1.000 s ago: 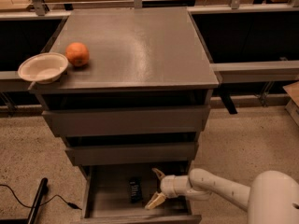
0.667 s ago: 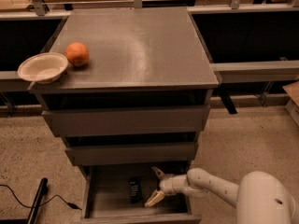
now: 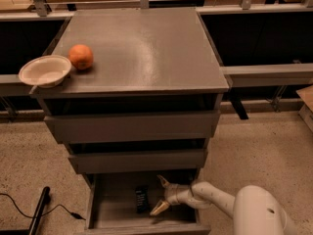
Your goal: Pick rxbar blueberry from bottom drawer and place on counter
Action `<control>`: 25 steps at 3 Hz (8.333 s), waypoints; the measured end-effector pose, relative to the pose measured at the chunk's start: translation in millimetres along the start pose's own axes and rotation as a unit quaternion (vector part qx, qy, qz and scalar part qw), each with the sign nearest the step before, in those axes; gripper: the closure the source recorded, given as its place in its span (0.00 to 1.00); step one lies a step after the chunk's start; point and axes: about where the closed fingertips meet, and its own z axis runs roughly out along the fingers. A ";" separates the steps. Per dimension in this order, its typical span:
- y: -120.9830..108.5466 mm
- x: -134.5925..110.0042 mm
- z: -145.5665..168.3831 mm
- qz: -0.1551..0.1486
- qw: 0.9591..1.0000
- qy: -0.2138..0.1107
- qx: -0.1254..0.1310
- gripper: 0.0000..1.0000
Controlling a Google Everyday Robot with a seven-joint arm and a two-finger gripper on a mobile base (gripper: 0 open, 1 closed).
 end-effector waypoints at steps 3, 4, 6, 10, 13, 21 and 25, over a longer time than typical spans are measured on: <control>-1.5 8.0 54.1 -0.012 0.999 0.002 -0.048 0.00; 0.1 6.5 64.9 -0.005 0.998 0.007 -0.062 0.00; 10.1 20.5 79.1 0.016 0.996 0.024 -0.083 0.02; 27.9 22.6 96.5 0.020 0.992 0.021 -0.120 0.99; 19.9 -49.3 42.2 -0.034 0.993 -0.072 -0.086 1.00; -6.5 -285.1 -128.4 -0.294 0.941 -0.166 -0.034 1.00; -30.5 -497.8 -271.0 -0.512 0.856 -0.072 0.025 1.00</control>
Offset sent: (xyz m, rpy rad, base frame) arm 0.0179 0.0445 -0.0366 0.0049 0.0330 0.1172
